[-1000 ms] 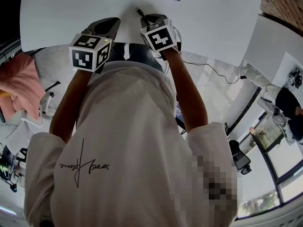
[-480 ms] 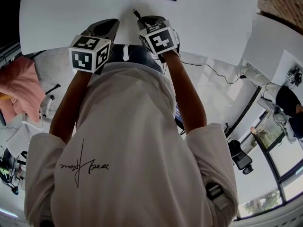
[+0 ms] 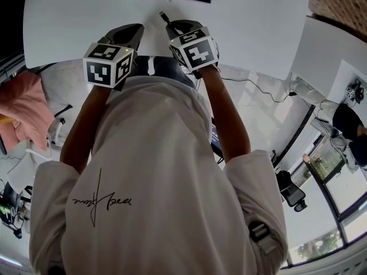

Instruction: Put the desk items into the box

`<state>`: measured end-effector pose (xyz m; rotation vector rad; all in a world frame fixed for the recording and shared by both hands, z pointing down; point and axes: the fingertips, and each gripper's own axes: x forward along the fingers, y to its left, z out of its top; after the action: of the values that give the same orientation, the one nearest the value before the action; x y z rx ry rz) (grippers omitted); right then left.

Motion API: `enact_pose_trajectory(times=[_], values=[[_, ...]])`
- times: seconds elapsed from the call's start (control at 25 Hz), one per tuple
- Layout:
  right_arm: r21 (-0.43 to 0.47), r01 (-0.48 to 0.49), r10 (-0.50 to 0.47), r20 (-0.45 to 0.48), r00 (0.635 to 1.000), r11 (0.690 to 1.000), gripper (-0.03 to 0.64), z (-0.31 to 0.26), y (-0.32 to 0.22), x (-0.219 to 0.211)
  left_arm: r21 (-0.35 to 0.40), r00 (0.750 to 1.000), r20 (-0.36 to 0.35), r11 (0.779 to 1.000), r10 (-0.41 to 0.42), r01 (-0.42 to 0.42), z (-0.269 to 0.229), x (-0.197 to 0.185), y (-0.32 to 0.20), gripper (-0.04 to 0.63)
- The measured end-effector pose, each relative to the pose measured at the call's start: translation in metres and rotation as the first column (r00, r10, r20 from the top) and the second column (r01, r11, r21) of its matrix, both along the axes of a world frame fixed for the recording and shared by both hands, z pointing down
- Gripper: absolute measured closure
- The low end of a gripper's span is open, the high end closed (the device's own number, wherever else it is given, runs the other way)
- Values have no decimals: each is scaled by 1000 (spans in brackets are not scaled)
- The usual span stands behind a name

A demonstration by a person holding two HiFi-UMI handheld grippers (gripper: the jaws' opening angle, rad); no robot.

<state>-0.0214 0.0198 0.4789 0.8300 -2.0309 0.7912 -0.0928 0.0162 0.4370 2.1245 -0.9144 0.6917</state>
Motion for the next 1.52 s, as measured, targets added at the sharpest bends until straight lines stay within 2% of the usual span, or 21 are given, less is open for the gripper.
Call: enact_pose_trajectory(times=[0.84, 1.52], values=[[81, -1, 0, 6, 1000, 997, 563, -30, -32, 13, -12, 1000, -3, 1000, -9, 9, 2, 0, -3, 591], [99, 10, -8, -16, 1000, 995, 563, -41, -53, 24, -20, 1000, 4, 999, -30, 30, 6, -6, -5, 591]])
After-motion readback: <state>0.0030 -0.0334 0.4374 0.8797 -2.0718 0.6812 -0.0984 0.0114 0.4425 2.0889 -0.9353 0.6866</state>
